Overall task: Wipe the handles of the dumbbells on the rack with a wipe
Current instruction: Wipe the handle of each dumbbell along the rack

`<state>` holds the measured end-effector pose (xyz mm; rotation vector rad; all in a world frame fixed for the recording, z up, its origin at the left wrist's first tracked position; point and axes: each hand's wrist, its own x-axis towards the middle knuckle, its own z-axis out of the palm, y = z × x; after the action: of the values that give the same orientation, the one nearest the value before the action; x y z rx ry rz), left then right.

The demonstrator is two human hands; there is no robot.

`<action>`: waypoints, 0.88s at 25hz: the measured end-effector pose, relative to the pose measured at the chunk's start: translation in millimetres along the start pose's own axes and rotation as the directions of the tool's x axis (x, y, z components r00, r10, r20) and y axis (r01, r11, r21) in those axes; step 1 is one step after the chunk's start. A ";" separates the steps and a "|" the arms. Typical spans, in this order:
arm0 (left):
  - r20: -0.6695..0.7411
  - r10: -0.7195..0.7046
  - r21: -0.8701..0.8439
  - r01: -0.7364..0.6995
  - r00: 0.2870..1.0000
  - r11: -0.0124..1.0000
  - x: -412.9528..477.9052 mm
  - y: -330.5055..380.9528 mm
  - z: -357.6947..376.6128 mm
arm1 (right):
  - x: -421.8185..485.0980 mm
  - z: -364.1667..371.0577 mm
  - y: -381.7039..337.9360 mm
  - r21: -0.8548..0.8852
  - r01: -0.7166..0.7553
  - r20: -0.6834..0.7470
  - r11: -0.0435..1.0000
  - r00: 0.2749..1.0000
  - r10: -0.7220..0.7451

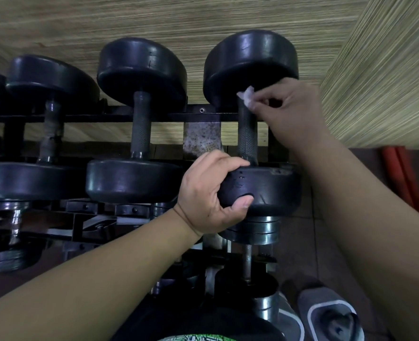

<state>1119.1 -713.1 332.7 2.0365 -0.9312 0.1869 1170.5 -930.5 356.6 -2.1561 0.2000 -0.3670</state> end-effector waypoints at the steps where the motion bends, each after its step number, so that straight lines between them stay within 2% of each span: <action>1: -0.001 -0.001 0.006 0.001 1.000 1.000 -0.2 -0.2 0.1 | -7.1 -2.9 -2.5 -0.040 0.012 0.066 0.999 0.998 -0.009; 4: 0.000 -0.009 0.002 0.009 1.000 1.000 -0.8 -0.4 0.6 | -35.5 -22.2 -5.4 -0.064 -0.060 0.379 0.996 0.922 0.080; 6: 0.005 -0.007 0.002 0.007 1.000 1.000 -0.8 0.1 0.4 | -40.5 -30.2 -1.7 -0.069 -0.081 0.454 0.994 0.885 0.103; 8: 0.007 -0.013 0.004 0.013 1.000 1.000 -0.1 0.6 -0.4 | -29.8 -25.5 -1.4 -0.063 -0.040 0.343 0.997 0.937 0.060; 10: 0.003 -0.019 0.008 0.019 1.000 1.000 -0.3 0.5 -0.5 | -11.4 -12.6 1.6 0.008 -0.031 0.128 0.999 0.991 0.030; 12: 0.002 -0.014 0.006 0.014 1.000 1.000 -1.7 -0.1 0.6 | -4.1 -2.3 3.3 0.099 -0.073 -0.019 0.992 0.997 0.075; 13: 0.001 -0.010 0.005 0.010 1.000 1.000 -2.1 -0.1 1.2 | -6.9 -2.9 5.6 0.105 -0.080 -0.006 0.991 0.997 0.081; 15: -0.004 -0.012 0.012 0.012 1.000 1.000 -2.2 -0.3 1.2 | -24.8 -13.8 9.7 0.036 -0.101 0.188 0.994 0.978 0.093; 17: -0.004 -0.013 0.018 0.013 1.000 1.000 -1.0 -1.2 2.0 | -45.0 -29.0 9.1 0.008 -0.175 0.404 0.985 0.901 0.157; 18: -0.003 -0.012 0.022 0.012 1.000 1.000 -0.6 -1.3 2.2 | -48.2 -32.5 10.5 0.009 -0.185 0.443 0.983 0.882 0.162; 19: -0.003 -0.012 0.027 0.012 1.000 1.000 -0.6 -1.3 2.2 | -45.7 -31.1 11.4 0.012 -0.173 0.426 0.985 0.892 0.151; 22: -0.006 -0.014 0.038 0.014 1.000 0.999 -1.4 -0.5 1.0 | -21.5 -15.0 8.8 0.085 -0.102 0.207 0.991 0.975 0.082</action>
<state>1118.3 -712.9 331.2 2.0762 -0.9162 0.2045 1145.2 -941.2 353.5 -2.0654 0.1623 -0.0994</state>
